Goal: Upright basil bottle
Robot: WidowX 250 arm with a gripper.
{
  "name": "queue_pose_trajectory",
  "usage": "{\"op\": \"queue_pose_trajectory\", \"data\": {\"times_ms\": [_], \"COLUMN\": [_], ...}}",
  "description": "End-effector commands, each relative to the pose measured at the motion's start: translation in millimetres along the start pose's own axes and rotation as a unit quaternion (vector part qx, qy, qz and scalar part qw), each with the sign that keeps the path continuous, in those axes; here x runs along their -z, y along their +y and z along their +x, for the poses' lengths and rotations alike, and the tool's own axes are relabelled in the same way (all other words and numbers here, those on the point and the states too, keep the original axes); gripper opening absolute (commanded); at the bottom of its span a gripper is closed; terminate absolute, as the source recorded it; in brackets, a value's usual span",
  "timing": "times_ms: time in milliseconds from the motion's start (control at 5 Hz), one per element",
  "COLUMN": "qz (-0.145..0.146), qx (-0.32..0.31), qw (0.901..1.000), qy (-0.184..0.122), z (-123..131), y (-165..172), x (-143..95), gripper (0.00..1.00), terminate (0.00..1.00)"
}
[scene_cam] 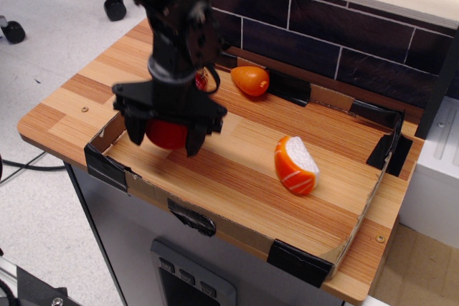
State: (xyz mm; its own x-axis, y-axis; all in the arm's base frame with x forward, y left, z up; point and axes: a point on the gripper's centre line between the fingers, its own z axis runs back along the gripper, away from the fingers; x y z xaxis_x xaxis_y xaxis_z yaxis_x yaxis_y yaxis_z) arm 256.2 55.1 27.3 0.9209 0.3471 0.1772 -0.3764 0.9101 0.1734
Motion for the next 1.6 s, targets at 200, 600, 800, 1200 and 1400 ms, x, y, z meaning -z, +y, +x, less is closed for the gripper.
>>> {"op": "queue_pose_trajectory", "data": {"times_ms": [200,600,800,1200,1400], "qz": [-0.003,-0.034,-0.061,-0.081,-0.082], "qx": [-0.022,-0.024,-0.012,-0.018,-0.028], "qw": [0.9996,0.9919,0.98,0.9637,0.9599], "qy": [0.014,0.12,0.189,0.254,0.266], "z": [9,19,16,11,13], "y": [16,12,10,5,2], "x": [-78,-94,-94,-86,-81], "gripper": [0.0,0.0,0.0,0.0,1.0], "terminate": [0.0,0.0,0.0,0.0,0.0]}}
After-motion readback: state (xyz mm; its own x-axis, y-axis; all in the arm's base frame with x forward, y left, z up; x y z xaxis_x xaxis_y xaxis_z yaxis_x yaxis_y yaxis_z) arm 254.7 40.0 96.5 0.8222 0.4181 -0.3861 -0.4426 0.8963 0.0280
